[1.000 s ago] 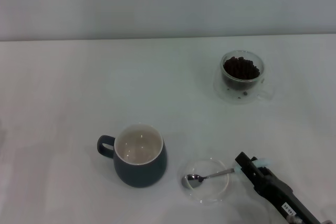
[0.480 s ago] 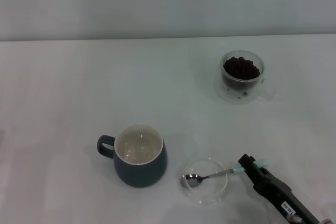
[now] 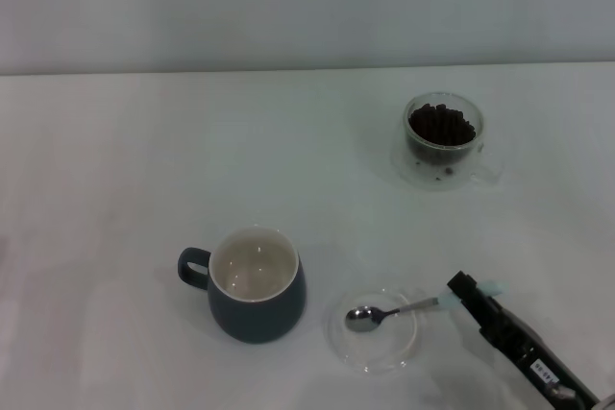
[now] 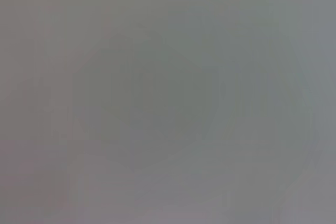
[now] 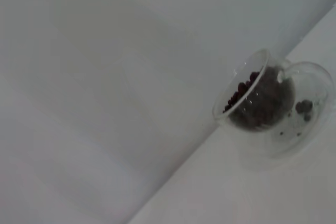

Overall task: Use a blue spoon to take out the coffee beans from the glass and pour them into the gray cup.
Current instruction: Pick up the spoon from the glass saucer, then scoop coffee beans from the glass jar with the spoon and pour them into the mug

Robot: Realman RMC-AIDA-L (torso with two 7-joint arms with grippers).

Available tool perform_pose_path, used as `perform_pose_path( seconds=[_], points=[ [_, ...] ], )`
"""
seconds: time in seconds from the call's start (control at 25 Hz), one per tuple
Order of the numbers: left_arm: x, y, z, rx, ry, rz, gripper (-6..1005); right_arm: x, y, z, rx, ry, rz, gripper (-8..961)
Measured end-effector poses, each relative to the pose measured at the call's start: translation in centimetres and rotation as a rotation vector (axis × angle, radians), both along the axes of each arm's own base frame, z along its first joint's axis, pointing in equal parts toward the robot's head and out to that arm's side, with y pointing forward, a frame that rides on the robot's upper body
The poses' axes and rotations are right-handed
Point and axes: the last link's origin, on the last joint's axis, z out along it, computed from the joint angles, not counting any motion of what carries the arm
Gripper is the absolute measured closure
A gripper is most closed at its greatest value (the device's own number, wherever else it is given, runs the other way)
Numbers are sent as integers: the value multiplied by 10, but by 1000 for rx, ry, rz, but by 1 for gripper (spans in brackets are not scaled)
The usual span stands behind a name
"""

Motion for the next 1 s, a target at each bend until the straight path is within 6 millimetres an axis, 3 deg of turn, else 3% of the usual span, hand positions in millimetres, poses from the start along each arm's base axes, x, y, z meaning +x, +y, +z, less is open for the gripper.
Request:
perform_pose_path(
  seconds=[0.24,0.64,0.84,1.0],
  points=[
    [0,1,0,-1,0,1,107,6,2,9,9,30,10,804],
    [0,3,1,7,-1,2,108,21,13,43,73,91,71,806],
    [1,4,2,16,4,6,108,21,30,75,154,92,182,806],
    [1,4,1,17,5,7,108,16,57,101,201,68,281,806]
  ],
)
